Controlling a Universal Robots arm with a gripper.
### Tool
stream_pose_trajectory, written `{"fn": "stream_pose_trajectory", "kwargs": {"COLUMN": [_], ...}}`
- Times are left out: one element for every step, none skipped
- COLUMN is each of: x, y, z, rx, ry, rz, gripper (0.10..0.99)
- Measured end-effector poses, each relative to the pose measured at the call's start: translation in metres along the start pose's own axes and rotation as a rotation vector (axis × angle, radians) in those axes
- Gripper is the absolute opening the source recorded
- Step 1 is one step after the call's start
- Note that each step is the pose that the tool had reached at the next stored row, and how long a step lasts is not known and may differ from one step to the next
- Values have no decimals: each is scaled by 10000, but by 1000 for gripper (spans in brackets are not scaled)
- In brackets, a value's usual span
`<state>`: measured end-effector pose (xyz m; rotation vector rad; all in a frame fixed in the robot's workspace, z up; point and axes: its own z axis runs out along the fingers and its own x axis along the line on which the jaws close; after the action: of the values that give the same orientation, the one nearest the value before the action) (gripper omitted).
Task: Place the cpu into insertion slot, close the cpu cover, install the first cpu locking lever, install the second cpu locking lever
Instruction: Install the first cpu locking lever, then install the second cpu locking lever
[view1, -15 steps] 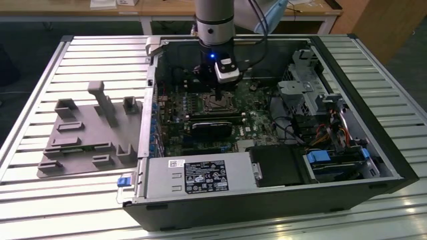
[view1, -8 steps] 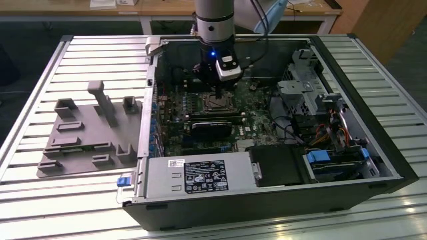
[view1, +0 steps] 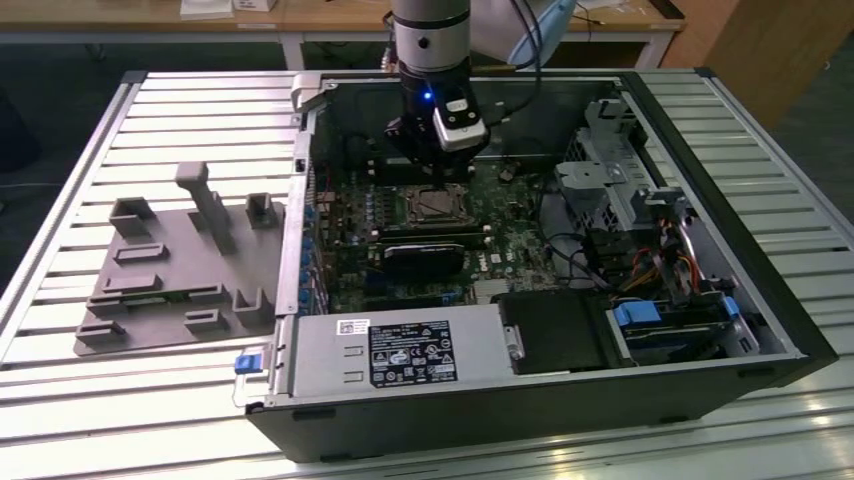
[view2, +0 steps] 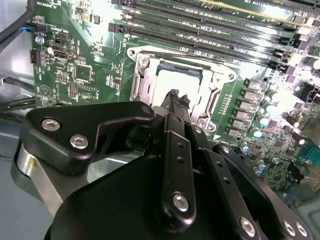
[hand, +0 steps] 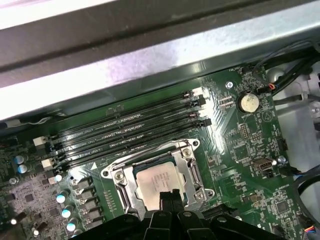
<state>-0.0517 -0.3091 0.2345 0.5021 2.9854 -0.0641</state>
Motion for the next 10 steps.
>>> {"fn": "stream_pose_trajectory", "kwargs": {"x": [0, 0, 0, 0, 0, 0, 0, 0, -1, -2], "y": [0, 0, 0, 0, 0, 0, 0, 0, -2, -5], "z": [0, 0, 0, 0, 0, 0, 0, 0, -1, -1], "rx": [0, -1, -2, -1, -1, -1, -2, -2, -1, 1], "ry": [-1, 0, 0, 0, -1, 0, 0, -1, 0, 1], "rz": [-4, -10, -16, -17, -17, -18, -18, -19, -20, -20], "gripper": [102, 102, 102, 102, 102, 102, 102, 102, 102, 102]}}
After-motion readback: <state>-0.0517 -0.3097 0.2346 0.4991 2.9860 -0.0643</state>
